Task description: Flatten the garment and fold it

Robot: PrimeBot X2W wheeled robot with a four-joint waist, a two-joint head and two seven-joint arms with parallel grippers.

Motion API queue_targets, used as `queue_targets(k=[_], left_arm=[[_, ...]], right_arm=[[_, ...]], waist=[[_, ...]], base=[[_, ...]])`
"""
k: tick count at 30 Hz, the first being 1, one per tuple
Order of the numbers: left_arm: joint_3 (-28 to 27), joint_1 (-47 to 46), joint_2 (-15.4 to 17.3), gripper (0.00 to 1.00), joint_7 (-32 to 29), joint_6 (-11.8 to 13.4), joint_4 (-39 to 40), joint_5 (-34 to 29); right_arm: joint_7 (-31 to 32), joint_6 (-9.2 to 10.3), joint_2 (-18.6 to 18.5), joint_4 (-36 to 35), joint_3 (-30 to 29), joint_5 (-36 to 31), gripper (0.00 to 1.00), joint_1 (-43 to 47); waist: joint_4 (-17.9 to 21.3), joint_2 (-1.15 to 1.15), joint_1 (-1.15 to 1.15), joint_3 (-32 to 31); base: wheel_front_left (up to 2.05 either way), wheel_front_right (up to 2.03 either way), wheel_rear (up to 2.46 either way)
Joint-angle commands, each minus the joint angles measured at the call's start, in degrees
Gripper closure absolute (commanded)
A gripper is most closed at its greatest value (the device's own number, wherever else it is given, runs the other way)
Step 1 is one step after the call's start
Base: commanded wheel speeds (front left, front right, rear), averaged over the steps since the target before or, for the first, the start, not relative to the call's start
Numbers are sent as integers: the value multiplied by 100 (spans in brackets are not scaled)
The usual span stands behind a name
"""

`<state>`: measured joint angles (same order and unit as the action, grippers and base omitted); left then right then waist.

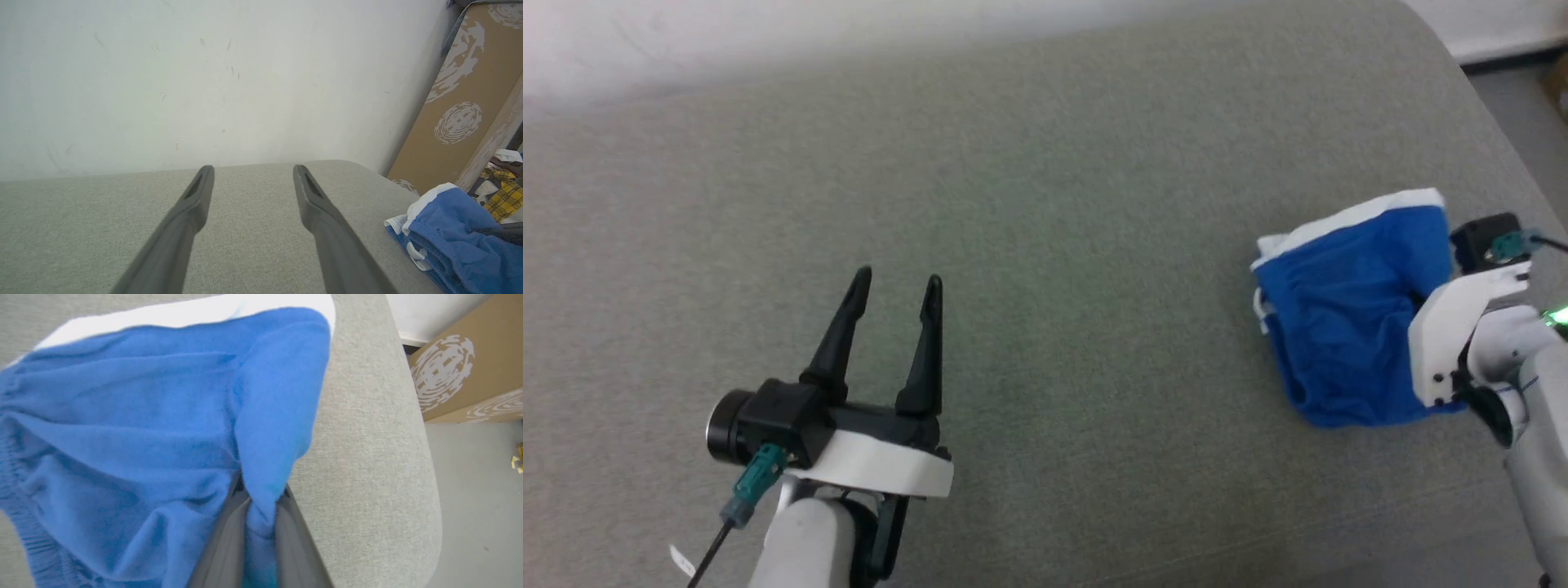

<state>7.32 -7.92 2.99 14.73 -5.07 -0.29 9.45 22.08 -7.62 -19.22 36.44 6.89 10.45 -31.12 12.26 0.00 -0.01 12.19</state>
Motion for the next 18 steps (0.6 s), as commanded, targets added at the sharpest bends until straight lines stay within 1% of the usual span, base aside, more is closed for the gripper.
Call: queue_targets(k=[1,5,8,10,11,14,18], left_arm=[[8,-126,25,0,27,-46,7,-54],[13,-346,56,0,27,-99,-9,-113],[2,-428,69,0,27,-126,-21,-130],[6,-471,70,0,27,-141,-39,-138],[14,-491,69,0,27,-148,-50,-140],[4,-539,64,0,27,-164,-85,-130],[-65,-512,51,0,27,-173,-125,-97]], right_arm=[[-105,13,-40,103,-76,-59,100,-153],[-621,13,-48,604,-391,-270,100,-563],[-1034,13,-28,945,-550,-626,100,-813],[-1451,13,13,1107,-704,-845,40,-957],[-1715,13,10,1169,-761,-1009,0,-1009],[-2392,13,56,1404,-1009,-1434,0,-1098],[-2860,13,93,1742,-1472,-1981,0,-1069]], waist=[[515,0,1,689],[529,0,1,919],[530,0,1,1030],[509,0,1,1078],[489,0,1,1093],[432,0,1,1092],[377,0,1,971]], base=[[0,0,0],[0,0,0],[0,0,0],[0,0,0],[0,0,0],[0,0,0],[0,0,0]])
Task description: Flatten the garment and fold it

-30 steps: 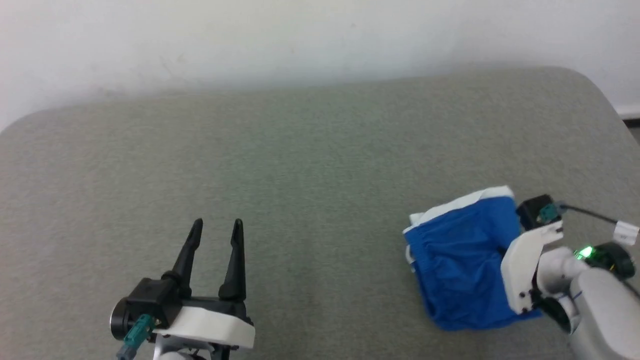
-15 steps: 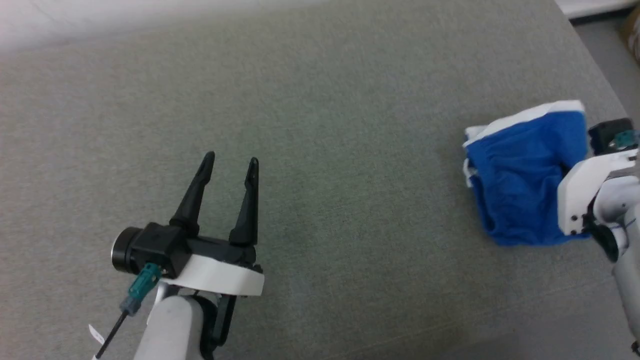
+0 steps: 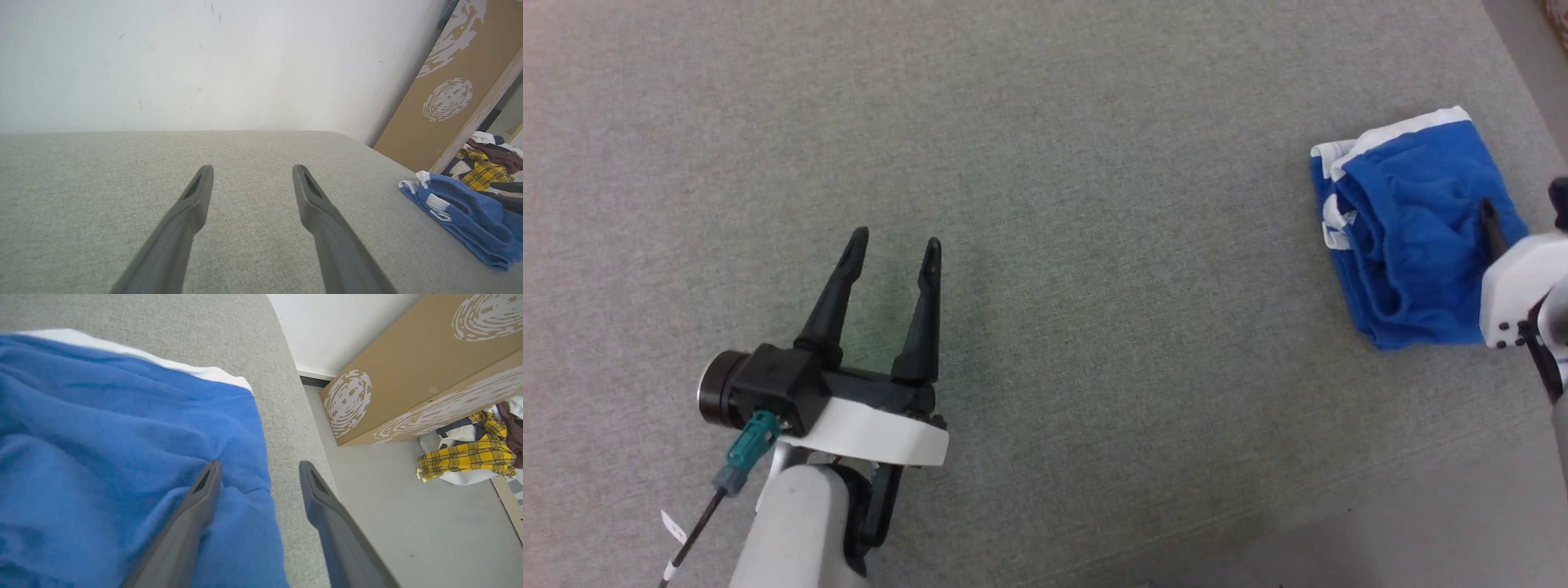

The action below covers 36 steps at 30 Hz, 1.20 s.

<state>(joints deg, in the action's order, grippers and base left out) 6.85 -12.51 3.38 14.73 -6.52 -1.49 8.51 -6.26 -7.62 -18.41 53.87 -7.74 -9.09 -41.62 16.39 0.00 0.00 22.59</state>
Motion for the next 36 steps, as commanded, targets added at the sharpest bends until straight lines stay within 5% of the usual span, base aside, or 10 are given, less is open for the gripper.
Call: queue_targets(k=[1,8,16,24,36], left_arm=[[-35,-25,8,0,27,-30,-27,8],[-161,344,-28,0,27,18,-161,127],[-255,751,-46,0,27,161,-263,359],[-305,1107,-49,0,27,439,-293,493],[-749,1371,-45,0,27,456,-310,245]], right_arm=[[-133,13,-20,37,-132,-198,0,32],[-786,13,144,-359,-894,-1033,0,751],[-870,13,767,-1532,-1068,-768,0,1995],[-873,13,1417,-2859,-400,182,0,3116],[-874,13,1551,-4605,615,1490,0,3765]], waist=[[-49,0,0,-142],[-167,0,0,-811],[-447,0,0,-1479],[-928,0,0,-1913],[-1529,0,0,-2222]], base=[[0,0,0],[0,0,0],[0,0,0],[0,0,0],[0,0,0]])
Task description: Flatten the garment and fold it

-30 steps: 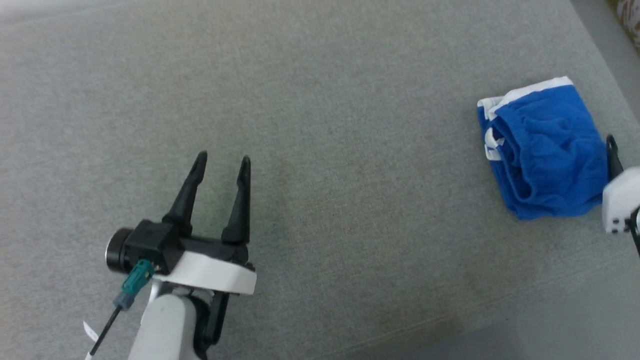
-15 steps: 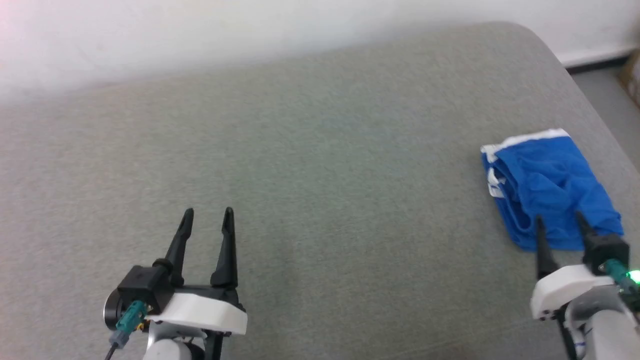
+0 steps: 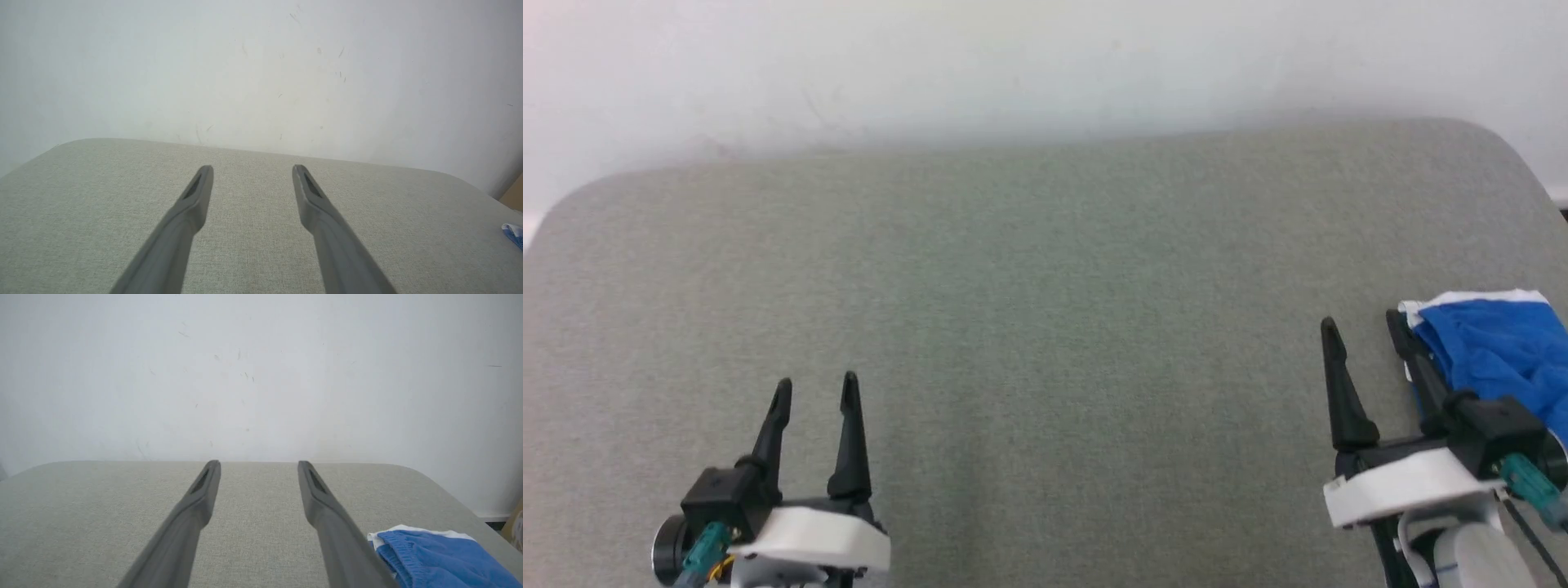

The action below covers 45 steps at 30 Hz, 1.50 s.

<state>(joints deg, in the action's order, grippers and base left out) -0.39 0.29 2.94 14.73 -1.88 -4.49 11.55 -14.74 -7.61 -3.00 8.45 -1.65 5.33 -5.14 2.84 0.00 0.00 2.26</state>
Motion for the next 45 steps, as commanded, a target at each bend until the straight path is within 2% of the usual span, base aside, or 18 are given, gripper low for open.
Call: queue_targets(k=[1,11,23,24,45], left_arm=[[-50,125,-1,0,27,-29,-14,-76],[-30,589,-4,0,27,-129,-150,-104],[131,595,-5,0,27,-116,-284,-122],[116,635,-2,100,-5,-107,-269,-99],[102,531,-3,100,-241,-61,-155,-265]], right_arm=[[-25,12,11,-187,41,112,0,200],[-26,12,12,-656,248,511,0,1121],[-1,12,12,-592,314,576,0,1133],[8,0,1,-600,310,547,100,1164],[239,2,2,-640,288,377,100,1061]], waist=[[-183,0,0,-219],[-110,0,0,-599],[-125,0,0,-578],[-123,0,0,-579],[-149,0,0,-524]], base=[[0,0,0],[0,0,0],[0,0,0],[0,0,0],[0,0,0]])
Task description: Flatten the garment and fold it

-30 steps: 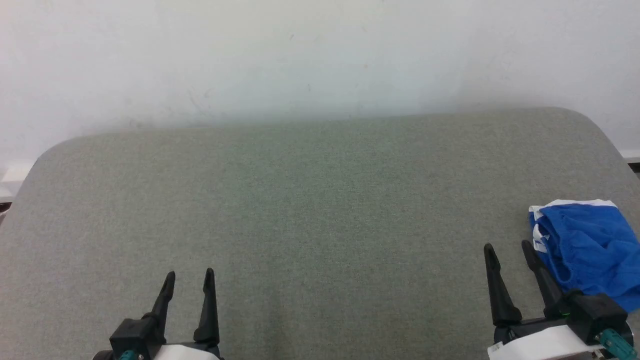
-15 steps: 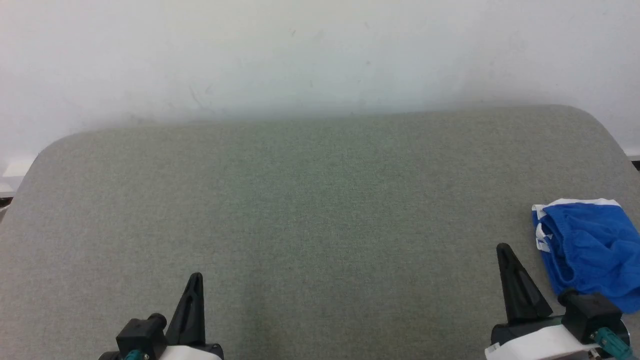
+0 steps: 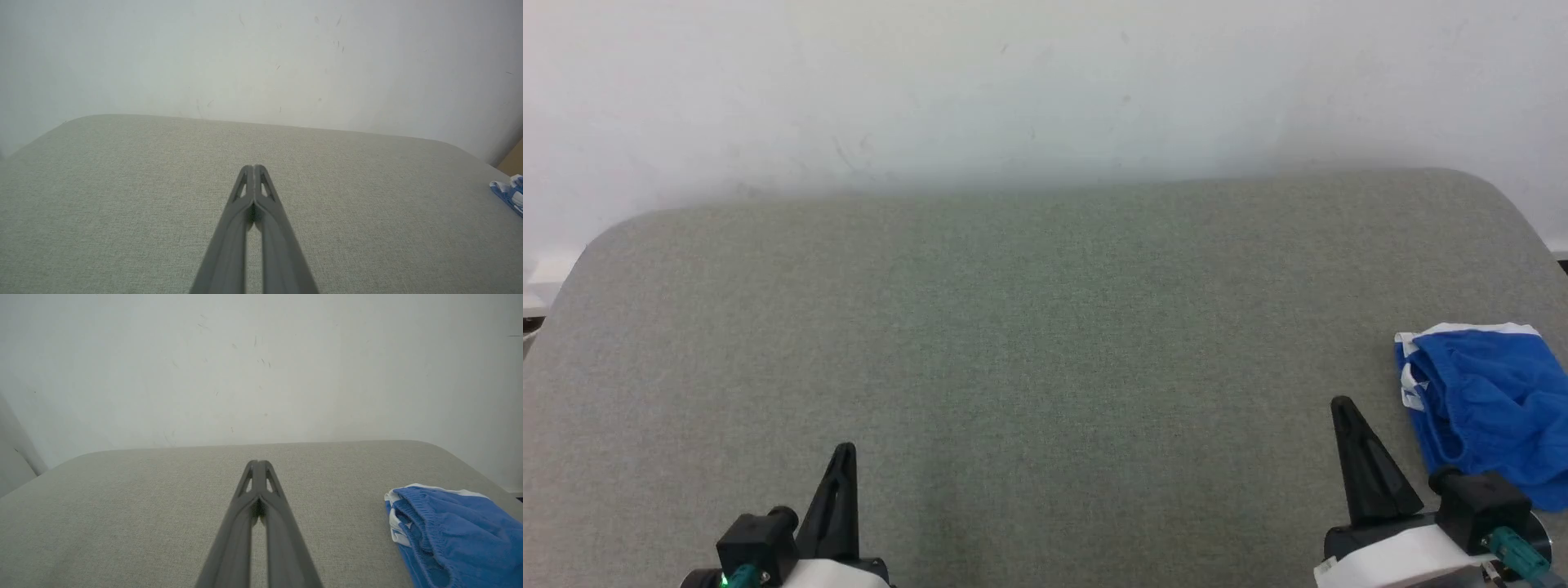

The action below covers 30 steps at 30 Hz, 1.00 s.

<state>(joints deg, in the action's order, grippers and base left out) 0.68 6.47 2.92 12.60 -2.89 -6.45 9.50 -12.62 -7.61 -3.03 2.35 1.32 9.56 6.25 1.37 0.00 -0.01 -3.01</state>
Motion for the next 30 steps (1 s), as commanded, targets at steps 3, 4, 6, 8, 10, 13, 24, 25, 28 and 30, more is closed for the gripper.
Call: queue_targets(k=[3,4,6,8,10,13,24,25,28,30], left_arm=[[-6,-103,-1,100,-63,47,59,-85],[-7,-109,-1,100,-75,50,64,-94],[-8,-119,-1,100,-98,55,76,-111],[-9,-130,-1,100,-121,59,87,-128],[-10,-141,-1,100,-145,64,99,-145],[-11,-151,-1,100,-168,69,110,-161],[-18,-210,-1,100,-297,95,173,-254],[-19,-215,-1,100,-308,97,179,-263],[-20,-231,-1,100,-344,104,196,-288],[-22,-242,-1,100,-367,109,208,-305]], right_arm=[[62,2,4,-35,-13,-72,100,-94],[74,2,5,-37,-15,-81,100,-100],[98,2,5,-41,-17,-98,100,-110],[121,3,5,-45,-19,-115,100,-120],[144,3,5,-48,-22,-133,100,-131],[168,3,5,-52,-24,-150,100,-141],[297,4,7,-74,-37,-245,100,-198],[308,4,7,-76,-38,-254,100,-203],[344,4,7,-82,-41,-280,100,-219],[367,5,7,-86,-44,-297,100,-229]], waist=[[-6,0,0,12],[-7,0,0,15],[-10,0,0,20],[-12,0,0,26],[-15,0,0,32],[-17,0,0,37],[-31,0,0,68],[-33,0,0,71],[-37,0,0,80],[-39,0,0,85]], base=[[0,0,0],[0,0,0],[0,0,0],[0,0,0],[0,0,0],[0,0,0],[0,0,0],[0,0,0],[0,0,0],[0,0,0]])
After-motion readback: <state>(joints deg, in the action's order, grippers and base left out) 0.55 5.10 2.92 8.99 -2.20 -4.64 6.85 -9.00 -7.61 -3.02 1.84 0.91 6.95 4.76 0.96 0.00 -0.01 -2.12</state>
